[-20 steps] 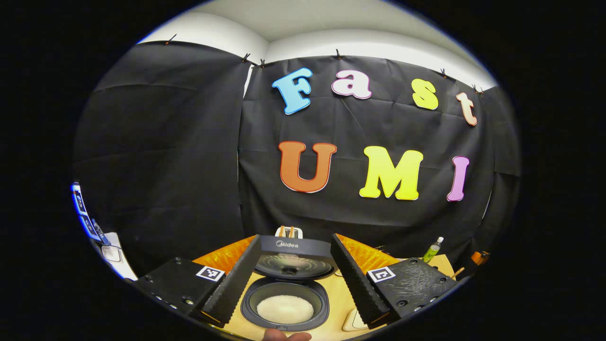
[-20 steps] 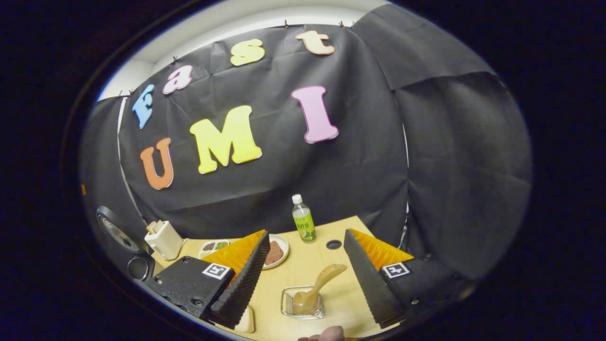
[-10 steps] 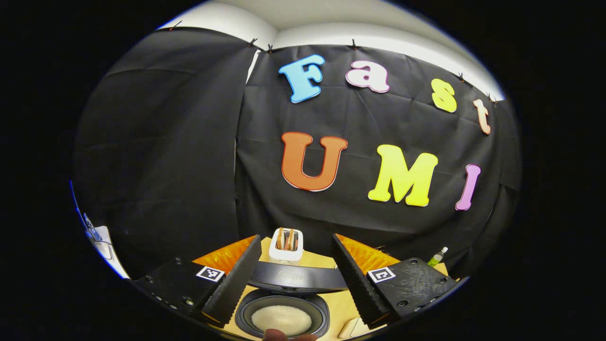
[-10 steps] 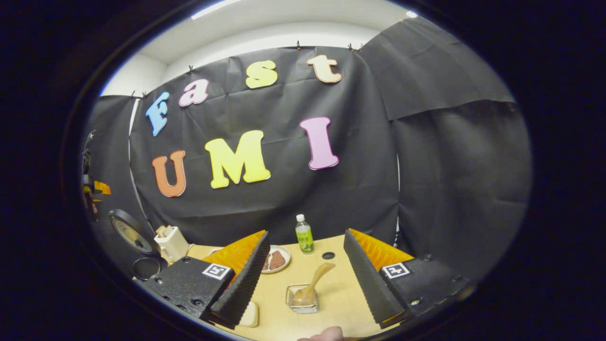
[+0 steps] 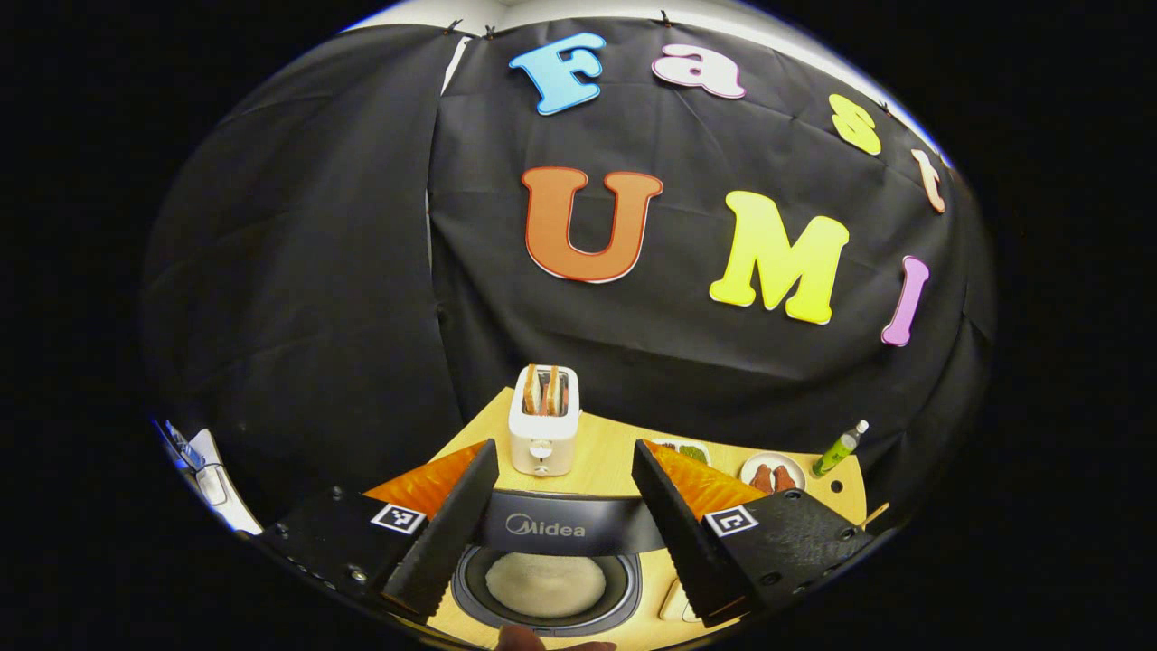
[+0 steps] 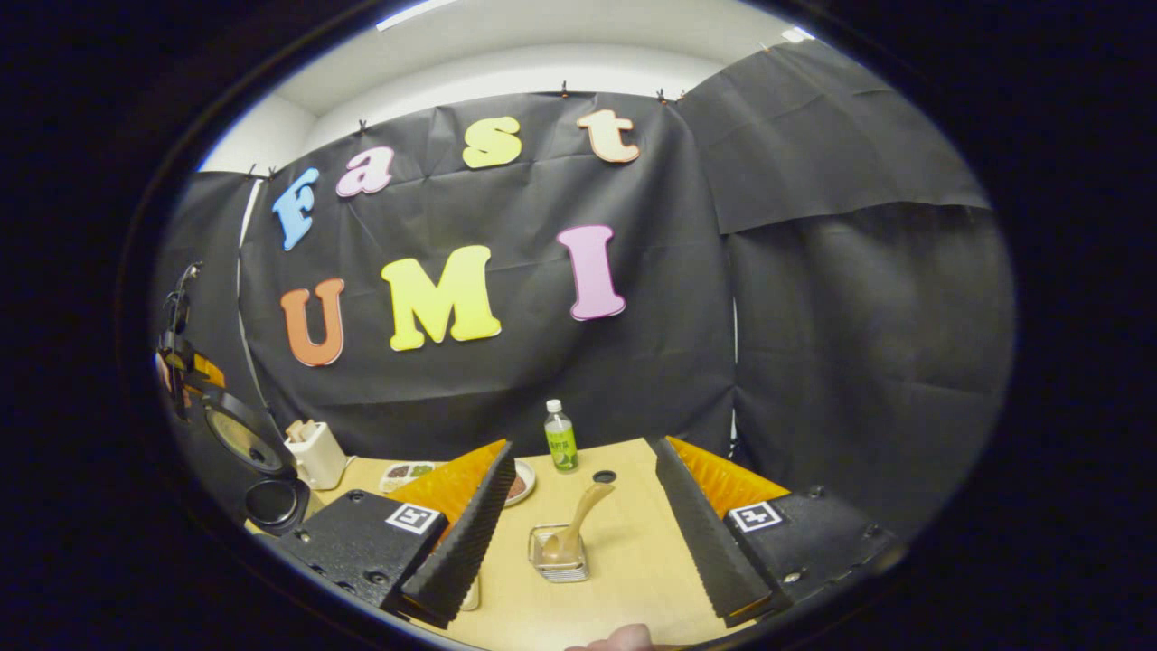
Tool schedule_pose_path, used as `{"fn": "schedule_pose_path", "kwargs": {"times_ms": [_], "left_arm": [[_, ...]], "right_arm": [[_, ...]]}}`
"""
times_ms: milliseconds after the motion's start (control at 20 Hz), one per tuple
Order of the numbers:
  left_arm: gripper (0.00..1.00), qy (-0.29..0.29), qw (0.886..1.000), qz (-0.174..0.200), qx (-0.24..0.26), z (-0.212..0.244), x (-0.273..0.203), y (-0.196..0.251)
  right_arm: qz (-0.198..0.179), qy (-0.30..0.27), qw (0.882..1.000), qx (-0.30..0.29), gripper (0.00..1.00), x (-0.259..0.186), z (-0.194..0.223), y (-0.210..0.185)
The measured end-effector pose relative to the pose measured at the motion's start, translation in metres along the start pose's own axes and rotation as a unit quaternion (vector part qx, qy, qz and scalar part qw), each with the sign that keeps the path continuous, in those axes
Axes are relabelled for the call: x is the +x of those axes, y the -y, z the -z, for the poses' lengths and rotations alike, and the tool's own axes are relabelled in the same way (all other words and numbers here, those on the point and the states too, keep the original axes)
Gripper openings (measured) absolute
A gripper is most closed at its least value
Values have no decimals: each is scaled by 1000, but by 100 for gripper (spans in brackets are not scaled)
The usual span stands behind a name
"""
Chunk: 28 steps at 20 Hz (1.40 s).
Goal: Close the left gripper, press the button to open the rice cooker; take a wooden spoon from the chopstick holder with the right hand, scoop a spoonful of rice and pour it into the rice cooker, then put the wooden spoon back into the chopstick holder.
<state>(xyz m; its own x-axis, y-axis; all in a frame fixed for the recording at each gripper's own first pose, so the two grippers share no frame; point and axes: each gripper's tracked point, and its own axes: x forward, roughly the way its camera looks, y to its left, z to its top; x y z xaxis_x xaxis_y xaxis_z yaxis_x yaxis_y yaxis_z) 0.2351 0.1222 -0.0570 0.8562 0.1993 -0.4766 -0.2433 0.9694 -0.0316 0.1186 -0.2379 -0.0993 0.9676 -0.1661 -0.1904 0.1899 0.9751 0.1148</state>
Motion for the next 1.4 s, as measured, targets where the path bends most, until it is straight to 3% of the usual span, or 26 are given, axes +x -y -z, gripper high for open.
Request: {"fn": "schedule_pose_path", "kwargs": {"times_ms": [50,150,300,650,1100,1150,1300,1350,1400], "left_arm": [[97,-7,1000,3,10,8,-4,1],[97,-34,999,7,17,30,-17,0],[97,-87,996,22,-3,65,-40,1],[97,-159,987,31,1,146,-65,-1],[96,-217,976,23,-13,202,-51,-2],[100,-222,975,23,-13,208,-51,-3],[96,-234,972,19,-18,221,-50,-6],[100,-234,972,18,-18,223,-49,-7],[96,-236,972,16,-16,225,-49,-7]], "right_arm": [[-11,1,1000,-3,96,0,-2,-11],[-35,2,999,-13,100,1,-4,-35],[-70,-4,997,-30,100,2,0,-67],[-115,-10,992,-47,100,-4,-1,-113],[-138,-11,988,-66,100,-16,-1,-137],[-138,-12,988,-65,97,-18,0,-137],[-137,-17,988,-63,100,-18,3,-136],[-136,-18,989,-62,100,-18,4,-135],[-137,-19,989,-61,97,-18,5,-134]]}}
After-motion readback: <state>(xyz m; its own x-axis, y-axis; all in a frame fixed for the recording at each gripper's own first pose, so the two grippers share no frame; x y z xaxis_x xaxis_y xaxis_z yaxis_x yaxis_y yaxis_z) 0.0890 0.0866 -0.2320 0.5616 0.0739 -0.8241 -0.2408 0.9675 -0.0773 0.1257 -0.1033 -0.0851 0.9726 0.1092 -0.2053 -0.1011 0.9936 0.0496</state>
